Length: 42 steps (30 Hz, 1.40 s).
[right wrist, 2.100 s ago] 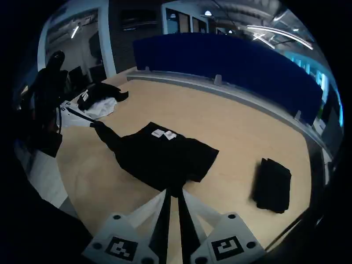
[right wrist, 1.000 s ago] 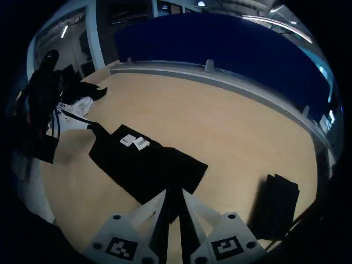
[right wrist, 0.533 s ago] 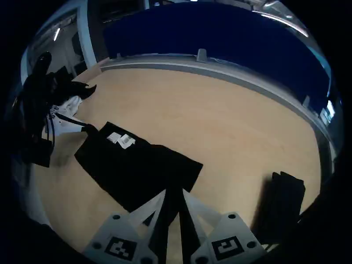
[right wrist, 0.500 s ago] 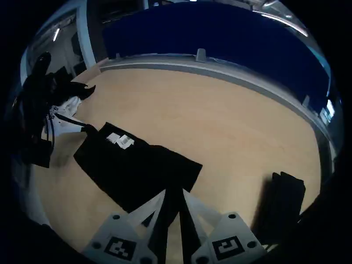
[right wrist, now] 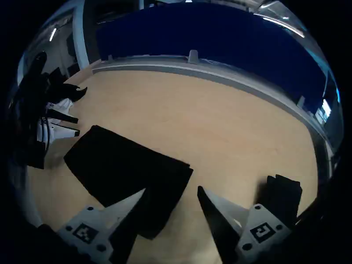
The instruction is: Fold towel
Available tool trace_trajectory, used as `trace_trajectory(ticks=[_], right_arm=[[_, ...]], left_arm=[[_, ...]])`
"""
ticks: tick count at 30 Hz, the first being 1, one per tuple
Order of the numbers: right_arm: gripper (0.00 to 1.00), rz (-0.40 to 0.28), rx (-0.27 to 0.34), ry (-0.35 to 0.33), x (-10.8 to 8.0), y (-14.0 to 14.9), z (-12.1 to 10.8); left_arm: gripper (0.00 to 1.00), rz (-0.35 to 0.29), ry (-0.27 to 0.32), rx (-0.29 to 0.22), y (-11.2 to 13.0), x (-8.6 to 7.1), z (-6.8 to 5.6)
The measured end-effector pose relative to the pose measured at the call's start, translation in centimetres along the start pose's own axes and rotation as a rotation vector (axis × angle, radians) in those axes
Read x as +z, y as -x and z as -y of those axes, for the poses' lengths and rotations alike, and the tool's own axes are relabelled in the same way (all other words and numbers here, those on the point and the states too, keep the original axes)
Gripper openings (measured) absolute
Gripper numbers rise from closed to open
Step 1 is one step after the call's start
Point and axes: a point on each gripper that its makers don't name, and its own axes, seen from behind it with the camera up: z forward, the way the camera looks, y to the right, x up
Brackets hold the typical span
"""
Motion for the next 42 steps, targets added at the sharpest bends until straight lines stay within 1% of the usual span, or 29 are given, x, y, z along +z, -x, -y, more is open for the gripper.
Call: trace_trajectory(ticks=[1, 5, 9, 14, 18, 23, 27, 35, 38, 42], right_arm=[[0.96, -0.001, 0.001, 0.001, 0.0, 0.0, -0.1], [1.0, -0.003, 0.007, 0.004, -0.2, 0.1, -0.2], [1.0, -0.006, 0.011, 0.002, -0.4, 0.1, -0.2], [1.0, -0.004, 0.002, -0.003, -0.8, 0.2, 0.0], [1.0, 0.0, -0.009, -0.013, -1.4, 0.7, 0.4], [1.0, 0.01, -0.017, -0.031, -2.0, 1.8, 1.2], [1.0, 0.022, -0.031, -0.053, -2.5, 2.9, 2.0], [1.0, 0.053, -0.081, -0.11, -3.4, 4.9, 3.9], [1.0, 0.063, -0.101, -0.127, -3.6, 5.3, 4.5], [1.0, 0.078, -0.123, -0.136, -3.6, 5.8, 4.8]], left_arm=[[0.94, -0.001, 0.001, 0.001, 0.0, -0.1, 0.0], [0.95, -0.005, 0.0, 0.006, 0.1, -0.3, 0.0], [0.95, -0.004, -0.005, 0.007, 0.1, -0.4, 0.1], [0.95, -0.008, -0.013, 0.003, 0.0, -0.8, 0.3], [0.95, -0.013, -0.023, -0.002, 0.4, -1.8, 0.5], [0.95, -0.026, -0.042, -0.03, 1.6, -3.5, 0.9], [0.95, -0.033, -0.069, -0.06, 3.2, -5.2, 1.6], [0.95, -0.034, -0.155, -0.099, 7.7, -9.2, 3.5], [0.95, -0.03, -0.177, -0.117, 9.4, -10.6, 4.0], [0.95, -0.029, -0.19, -0.142, 11.0, -12.0, 4.3]])
